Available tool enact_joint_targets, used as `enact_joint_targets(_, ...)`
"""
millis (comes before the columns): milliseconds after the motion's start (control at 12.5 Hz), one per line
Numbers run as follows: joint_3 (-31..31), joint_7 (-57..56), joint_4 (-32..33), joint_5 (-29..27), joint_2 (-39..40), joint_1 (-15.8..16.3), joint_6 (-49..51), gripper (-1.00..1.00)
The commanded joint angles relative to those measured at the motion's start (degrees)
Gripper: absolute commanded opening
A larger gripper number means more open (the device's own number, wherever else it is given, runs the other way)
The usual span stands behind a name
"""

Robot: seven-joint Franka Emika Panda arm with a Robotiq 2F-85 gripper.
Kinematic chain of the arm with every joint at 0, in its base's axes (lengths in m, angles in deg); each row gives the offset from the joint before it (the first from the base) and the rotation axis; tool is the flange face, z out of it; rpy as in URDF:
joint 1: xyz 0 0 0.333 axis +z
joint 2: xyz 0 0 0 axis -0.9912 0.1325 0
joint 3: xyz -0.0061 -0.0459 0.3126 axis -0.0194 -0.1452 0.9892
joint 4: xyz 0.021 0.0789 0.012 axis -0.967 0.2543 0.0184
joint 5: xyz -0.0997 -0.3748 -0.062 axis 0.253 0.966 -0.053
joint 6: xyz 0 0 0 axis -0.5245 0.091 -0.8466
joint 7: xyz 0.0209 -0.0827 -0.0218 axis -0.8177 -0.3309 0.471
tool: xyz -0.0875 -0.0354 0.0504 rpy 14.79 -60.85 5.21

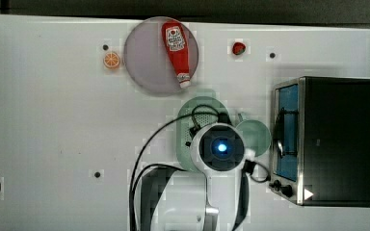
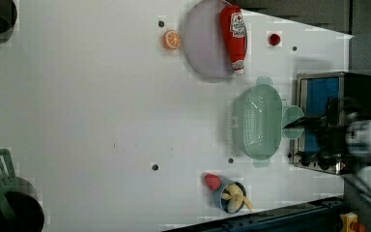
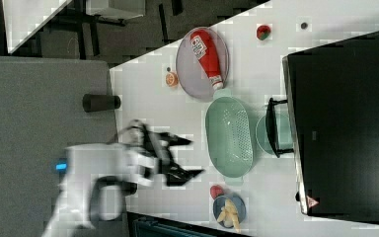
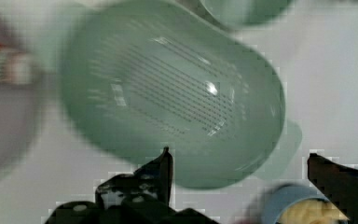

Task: Drag strainer right to left.

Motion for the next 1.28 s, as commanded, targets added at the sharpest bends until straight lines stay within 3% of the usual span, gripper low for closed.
enact_joint_targets(80,3.0,14.9,0.0,1.0,2.3,-0.7,-7.1,1.00)
enact_joint_targets(640,3.9,23.0,-0.4,0.9,21.9,-0.2,-29.0,1.00)
enact_joint_targets(1280,4.7,35.1,-0.7,0.9,26.7,5.2,-31.6,1.00)
